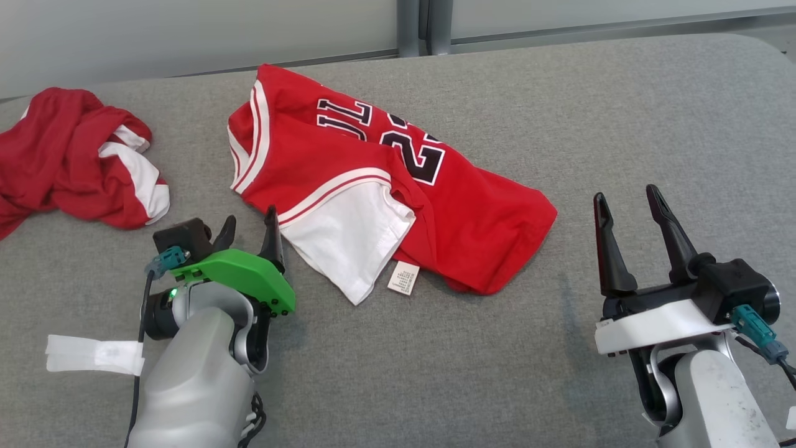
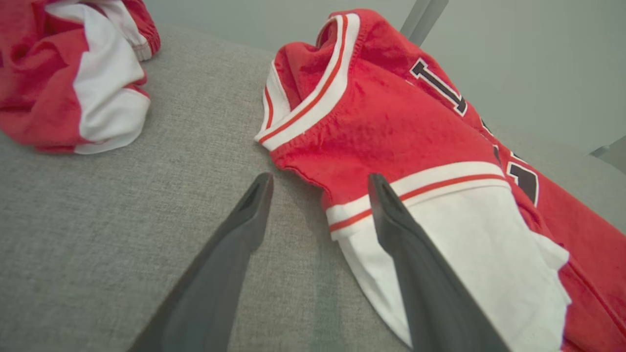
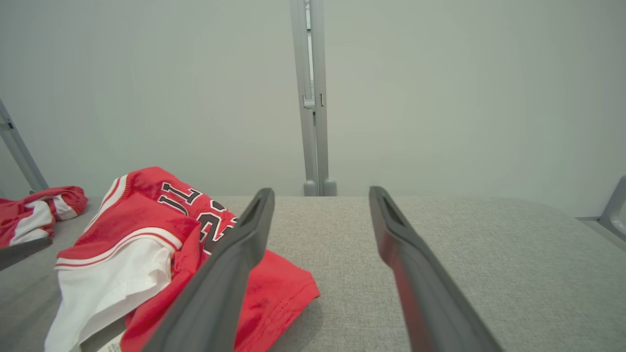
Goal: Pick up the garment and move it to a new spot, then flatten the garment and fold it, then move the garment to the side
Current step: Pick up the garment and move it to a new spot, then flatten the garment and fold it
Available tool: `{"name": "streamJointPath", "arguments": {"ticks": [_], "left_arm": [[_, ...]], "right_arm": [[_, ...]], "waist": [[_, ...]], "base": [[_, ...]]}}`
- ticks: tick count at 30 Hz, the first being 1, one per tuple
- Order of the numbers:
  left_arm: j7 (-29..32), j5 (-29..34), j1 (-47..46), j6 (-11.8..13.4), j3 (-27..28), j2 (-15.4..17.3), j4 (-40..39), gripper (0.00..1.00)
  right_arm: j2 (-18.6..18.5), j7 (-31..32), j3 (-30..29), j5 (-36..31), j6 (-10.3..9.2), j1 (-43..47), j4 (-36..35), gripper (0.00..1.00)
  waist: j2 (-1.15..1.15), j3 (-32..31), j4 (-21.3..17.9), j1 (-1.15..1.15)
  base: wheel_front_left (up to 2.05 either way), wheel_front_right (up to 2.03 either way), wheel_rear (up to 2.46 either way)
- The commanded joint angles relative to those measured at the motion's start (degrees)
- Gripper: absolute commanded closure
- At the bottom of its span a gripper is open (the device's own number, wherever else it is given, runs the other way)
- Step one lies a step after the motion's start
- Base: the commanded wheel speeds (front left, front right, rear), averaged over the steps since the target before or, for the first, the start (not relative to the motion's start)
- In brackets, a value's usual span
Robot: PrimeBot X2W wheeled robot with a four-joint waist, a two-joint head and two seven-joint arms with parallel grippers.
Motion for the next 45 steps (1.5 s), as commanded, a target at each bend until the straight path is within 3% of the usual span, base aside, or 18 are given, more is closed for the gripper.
{"name": "streamJointPath", "arguments": {"ticks": [1, 11, 12, 13, 14, 15, 16, 24, 37, 45], "left_arm": [[0.19, -0.77, 0.49, 0.31, -0.10, -0.12, 0.53, 0.00], [0.82, -2.34, -1.69, 0.26, -1.34, -0.40, 5.03, 0.00], [0.67, -2.38, -1.78, 0.00, -1.45, -0.42, 5.29, 0.09], [0.57, -2.53, -1.87, -0.21, -1.55, -0.44, 5.47, 0.54], [0.52, -2.66, -1.97, -0.53, -1.57, -0.44, 5.61, 0.85], [0.43, -2.77, -2.06, -0.76, -1.62, -0.44, 5.66, 0.97], [0.28, -3.01, -2.08, -1.09, -1.68, -0.45, 5.74, 1.00], [-0.44, -5.42, 0.23, -2.51, -1.26, -0.45, 2.33, 1.00], [-0.41, -2.06, 15.46, -0.04, 9.28, 2.69, -17.90, 1.00], [-0.40, -3.07, 21.24, 2.12, 11.51, 3.88, -22.30, 1.00]], "right_arm": [[-0.21, -0.17, -0.01, -0.02, 0.02, 0.07, -0.02, 0.00], [-0.19, -0.17, -0.02, 0.30, 0.03, -0.71, -0.52, 0.00], [-0.19, -0.17, -0.12, 0.30, 0.03, -0.73, -0.55, 0.00], [-0.19, -0.17, -0.21, 0.32, 0.03, -0.75, -0.59, 0.00], [-0.19, -0.17, -0.34, 0.30, 0.03, -0.75, -0.64, 0.00], [-0.19, -0.17, -0.46, 0.28, 0.03, -0.73, -0.73, 0.00], [-0.19, -0.17, -0.59, 0.26, 0.03, -0.68, -0.81, 0.00], [-0.20, -0.17, -1.66, -0.08, 0.03, -0.20, -0.29, 0.00], [-0.19, -0.17, -4.32, -0.79, 0.03, 1.36, 0.46, 0.00], [-0.19, -0.17, -4.32, -0.80, 0.03, 2.19, 2.62, 0.00]], "waist": [[0.58, 0.40, -0.87, 0.00], [0.58, 2.18, -4.29, 0.00], [0.58, 2.27, -4.42, 0.00], [0.58, 2.35, -4.51, 0.00], [0.58, 2.43, -4.54, 0.00], [0.58, 2.51, -4.50, 0.00], [0.58, 2.55, -4.40, 0.00], [0.58, 2.14, -1.92, 0.00], [0.58, 0.79, 1.81, 0.00], [0.58, -0.28, 2.62, 0.00]], "base": [[0.00, 0.00, 0.00], [0.00, 0.00, 0.00], [0.00, 0.00, 0.00], [0.00, 0.00, 0.00], [0.00, 0.00, 0.00], [0.00, 0.00, 0.00], [0.00, 0.00, 0.00], [0.00, 0.00, 0.00], [0.00, 0.00, 0.00], [0.00, 0.00, 0.00]]}}
